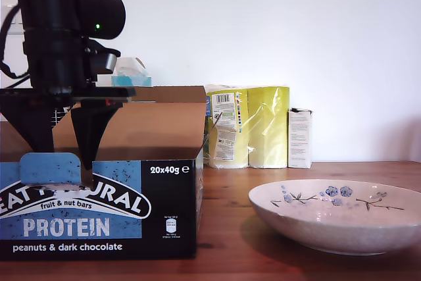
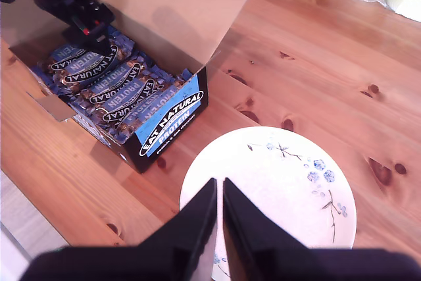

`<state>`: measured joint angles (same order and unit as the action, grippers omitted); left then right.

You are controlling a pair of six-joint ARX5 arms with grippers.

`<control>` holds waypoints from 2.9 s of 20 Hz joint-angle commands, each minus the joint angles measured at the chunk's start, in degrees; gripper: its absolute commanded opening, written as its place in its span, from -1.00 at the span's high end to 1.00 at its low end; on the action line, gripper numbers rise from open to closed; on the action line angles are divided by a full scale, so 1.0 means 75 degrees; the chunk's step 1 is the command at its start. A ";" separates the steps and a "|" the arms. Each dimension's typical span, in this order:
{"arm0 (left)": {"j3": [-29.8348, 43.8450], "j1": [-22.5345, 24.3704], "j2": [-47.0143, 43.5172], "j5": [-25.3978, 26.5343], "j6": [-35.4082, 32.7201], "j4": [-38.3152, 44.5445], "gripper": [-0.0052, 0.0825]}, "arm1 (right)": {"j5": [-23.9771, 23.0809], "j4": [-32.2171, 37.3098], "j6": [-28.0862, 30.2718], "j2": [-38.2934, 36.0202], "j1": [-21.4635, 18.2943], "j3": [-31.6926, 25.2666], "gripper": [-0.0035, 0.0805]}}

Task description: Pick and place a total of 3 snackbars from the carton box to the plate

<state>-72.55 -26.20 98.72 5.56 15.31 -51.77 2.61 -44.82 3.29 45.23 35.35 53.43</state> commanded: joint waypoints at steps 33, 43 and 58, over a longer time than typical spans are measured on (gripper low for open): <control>0.0044 0.0306 0.1151 -0.0230 -0.0111 0.0082 -0.26 | 0.0029 0.0061 0.0172 -0.0017 0.0020 0.0108 0.95; 0.0047 0.0242 0.1198 -0.0498 -0.0242 0.0000 0.15 | 0.0029 0.0152 0.0175 -0.0015 0.0020 0.0108 0.95; -0.0530 -0.0003 0.0012 -0.0781 -0.0294 -0.0525 0.47 | -0.0038 0.0038 0.0227 -0.0309 0.0012 0.0108 0.95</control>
<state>-76.05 -25.80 102.32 -0.05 13.26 -55.77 2.42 -44.77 4.62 44.31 35.35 53.43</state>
